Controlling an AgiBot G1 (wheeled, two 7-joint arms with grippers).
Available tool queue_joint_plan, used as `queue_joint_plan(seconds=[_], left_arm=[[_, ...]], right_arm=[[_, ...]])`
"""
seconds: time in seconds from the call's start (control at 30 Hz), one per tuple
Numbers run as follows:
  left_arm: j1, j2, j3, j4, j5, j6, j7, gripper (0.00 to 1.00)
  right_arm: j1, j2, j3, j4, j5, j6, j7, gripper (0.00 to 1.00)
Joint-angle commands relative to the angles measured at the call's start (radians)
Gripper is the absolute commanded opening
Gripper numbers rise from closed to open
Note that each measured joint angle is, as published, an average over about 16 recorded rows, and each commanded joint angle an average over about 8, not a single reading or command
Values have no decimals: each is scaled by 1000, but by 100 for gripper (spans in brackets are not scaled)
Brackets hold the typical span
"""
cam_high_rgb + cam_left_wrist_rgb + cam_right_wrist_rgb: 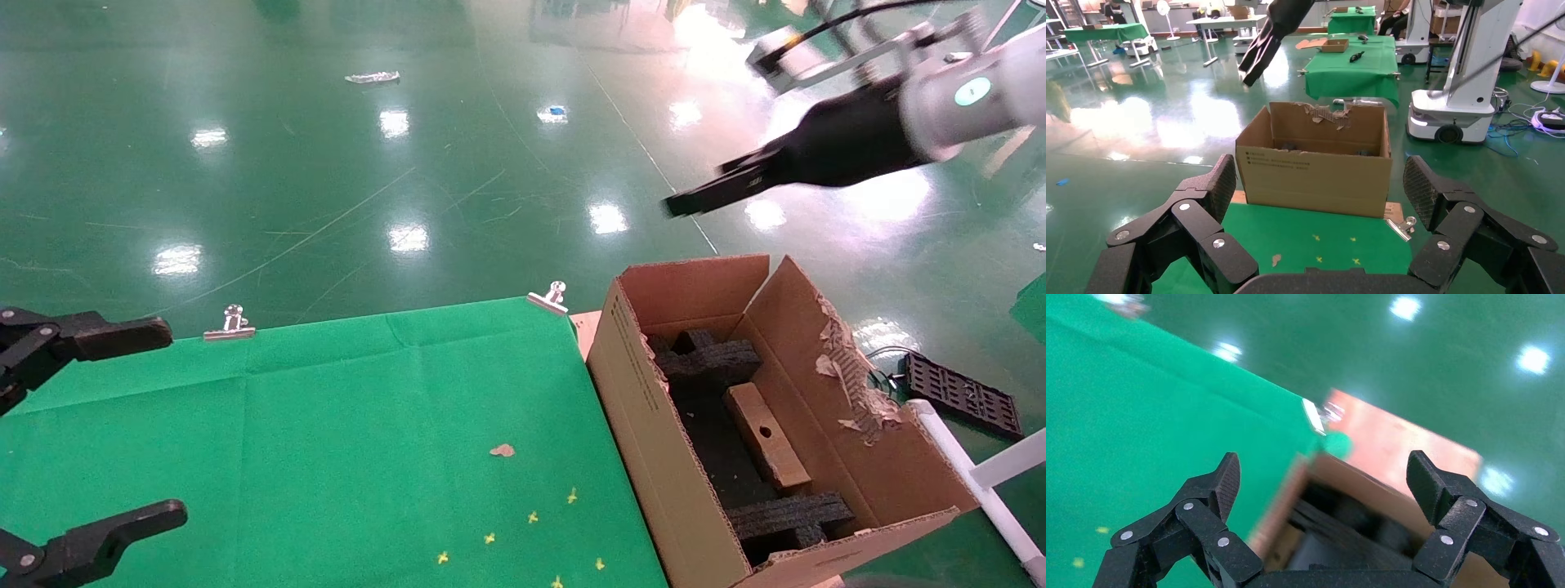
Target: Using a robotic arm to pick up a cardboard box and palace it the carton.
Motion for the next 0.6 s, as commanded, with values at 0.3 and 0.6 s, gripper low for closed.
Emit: queue_joint_plan(seconds=[0.3, 0.6], left_arm=[[0, 0, 0, 0, 0, 0, 0, 100], [0, 0, 1, 0, 0, 0, 0, 100]], right_arm=[[-211, 31, 219, 175, 91, -32, -81, 100], [-401, 60, 416, 334, 174, -61, -154, 100]])
